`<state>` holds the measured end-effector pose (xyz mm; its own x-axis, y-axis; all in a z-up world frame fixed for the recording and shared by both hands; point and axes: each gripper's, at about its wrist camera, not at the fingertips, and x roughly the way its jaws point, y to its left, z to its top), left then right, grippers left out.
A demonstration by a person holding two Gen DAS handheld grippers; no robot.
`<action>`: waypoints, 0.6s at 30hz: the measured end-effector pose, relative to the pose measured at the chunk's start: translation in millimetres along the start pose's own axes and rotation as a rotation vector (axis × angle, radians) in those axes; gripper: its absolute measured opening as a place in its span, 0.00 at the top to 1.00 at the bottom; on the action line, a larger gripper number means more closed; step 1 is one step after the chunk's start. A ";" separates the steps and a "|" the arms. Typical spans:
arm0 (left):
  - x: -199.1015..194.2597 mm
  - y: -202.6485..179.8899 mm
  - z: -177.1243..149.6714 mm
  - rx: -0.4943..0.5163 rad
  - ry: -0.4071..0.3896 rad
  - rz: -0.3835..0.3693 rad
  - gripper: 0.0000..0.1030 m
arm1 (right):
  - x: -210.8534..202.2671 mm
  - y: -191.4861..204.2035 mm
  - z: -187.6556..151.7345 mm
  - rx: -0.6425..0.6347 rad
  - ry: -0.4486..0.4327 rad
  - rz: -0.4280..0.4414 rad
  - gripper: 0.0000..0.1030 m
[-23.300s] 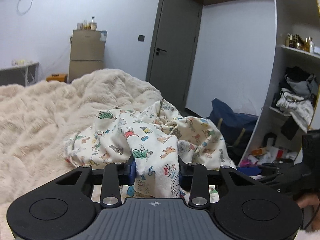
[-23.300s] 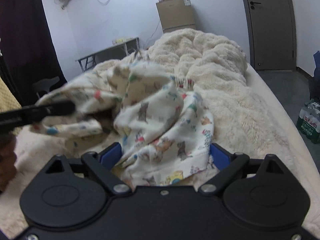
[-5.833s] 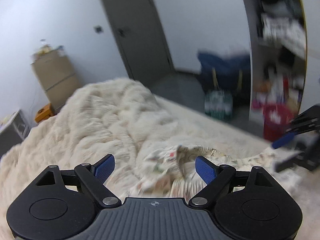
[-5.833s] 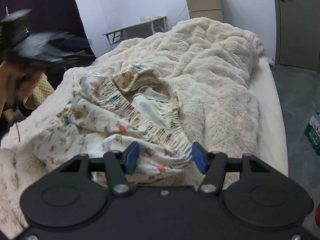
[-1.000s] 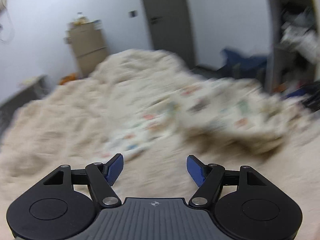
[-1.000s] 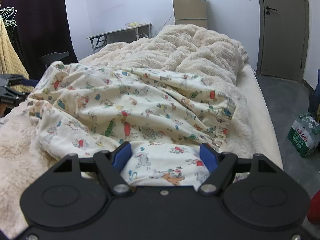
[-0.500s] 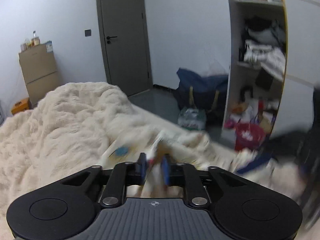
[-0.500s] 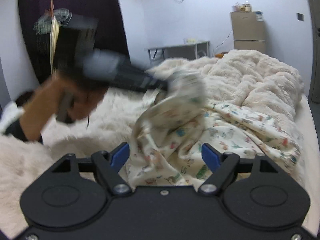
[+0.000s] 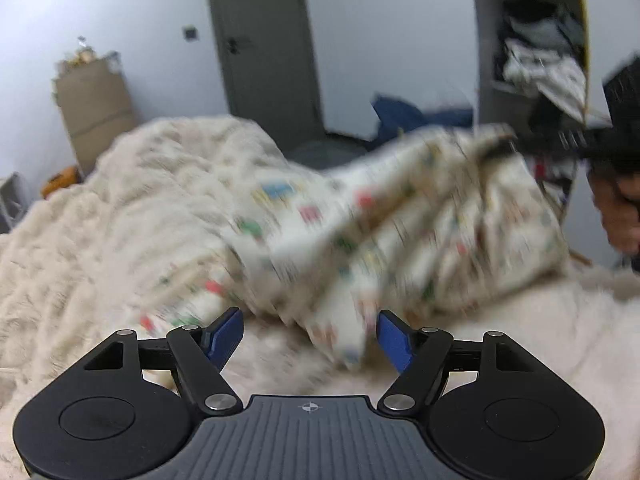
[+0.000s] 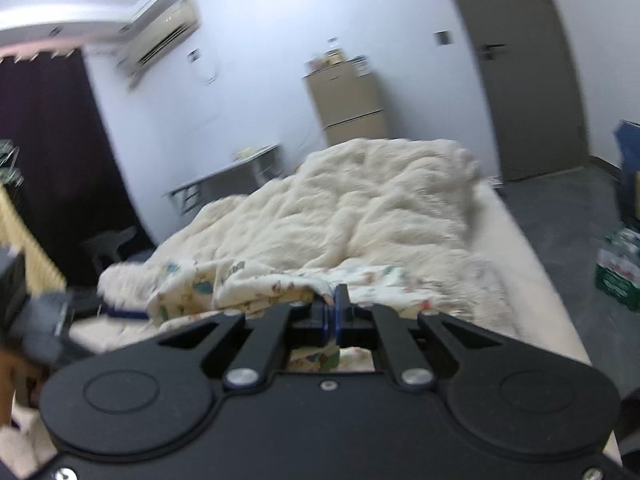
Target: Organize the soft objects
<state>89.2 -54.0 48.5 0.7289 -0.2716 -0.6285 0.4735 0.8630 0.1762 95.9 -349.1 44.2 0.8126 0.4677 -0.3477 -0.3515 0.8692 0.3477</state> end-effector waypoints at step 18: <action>-65.5 49.7 3.8 -0.117 -0.231 0.153 0.93 | 6.6 1.5 -34.1 -0.210 0.115 0.029 0.39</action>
<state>66.8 5.1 101.3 0.8870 -0.2122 -0.4102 0.2986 0.9411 0.1587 84.9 -339.2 12.8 0.7467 0.4978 -0.4412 -0.4727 0.8638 0.1747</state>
